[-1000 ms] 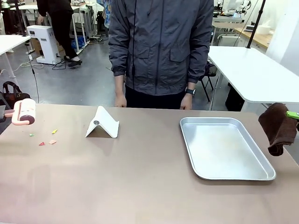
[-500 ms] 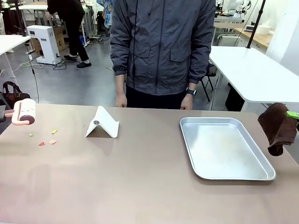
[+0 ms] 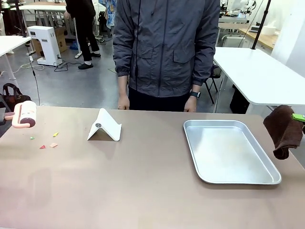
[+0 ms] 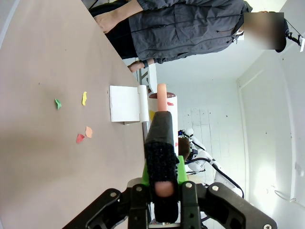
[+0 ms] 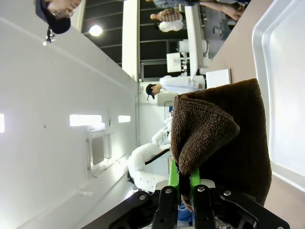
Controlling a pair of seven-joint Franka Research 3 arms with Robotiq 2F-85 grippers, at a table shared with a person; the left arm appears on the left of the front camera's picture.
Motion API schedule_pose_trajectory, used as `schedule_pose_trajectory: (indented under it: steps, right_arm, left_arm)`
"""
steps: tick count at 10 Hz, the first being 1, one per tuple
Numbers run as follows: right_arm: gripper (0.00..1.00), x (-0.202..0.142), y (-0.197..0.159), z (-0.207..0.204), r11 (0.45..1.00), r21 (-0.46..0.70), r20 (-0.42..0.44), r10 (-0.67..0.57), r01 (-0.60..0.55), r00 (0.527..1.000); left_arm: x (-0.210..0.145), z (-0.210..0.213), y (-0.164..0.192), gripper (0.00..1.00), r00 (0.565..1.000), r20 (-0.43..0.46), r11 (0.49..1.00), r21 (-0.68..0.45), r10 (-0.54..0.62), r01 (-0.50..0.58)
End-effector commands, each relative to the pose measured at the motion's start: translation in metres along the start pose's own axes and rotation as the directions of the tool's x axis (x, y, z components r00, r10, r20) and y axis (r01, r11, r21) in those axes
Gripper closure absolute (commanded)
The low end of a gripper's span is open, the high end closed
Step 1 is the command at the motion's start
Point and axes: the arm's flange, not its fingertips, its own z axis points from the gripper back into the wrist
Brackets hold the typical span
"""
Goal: Clean the surface of the table.
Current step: Clean the area not pointed to by the person.
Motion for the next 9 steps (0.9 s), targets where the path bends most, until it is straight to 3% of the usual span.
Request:
schedule_pose_trajectory:
  steps: [1, 3, 6, 9]
  right_arm:
    - [0.9, 0.002, 0.006, 0.001, 1.0, 0.019, 0.004, -0.016, 0.016, 1.0]
    - [0.9, 0.002, 0.006, 0.001, 1.0, 0.019, 0.004, -0.016, 0.016, 1.0]
    - [0.9, 0.002, 0.006, 0.001, 1.0, 0.019, 0.004, -0.016, 0.016, 1.0]
    - [0.9, 0.002, 0.006, 0.001, 1.0, 0.019, 0.004, -0.016, 0.016, 1.0]
  left_arm:
    - [-0.001, -0.009, -0.01, 0.78, 1.0, -0.018, 0.995, 0.103, -0.008, 0.01]
    - [-0.002, -0.01, -0.026, 0.78, 1.0, 0.008, 0.962, 0.272, 0.025, -0.026]
    - [-0.003, 0.018, -0.044, 0.78, 0.988, 0.152, 0.918, 0.387, 0.033, -0.09]
    - [-0.008, 0.028, -0.041, 0.78, 0.991, 0.129, 0.868, 0.489, 0.021, -0.082]
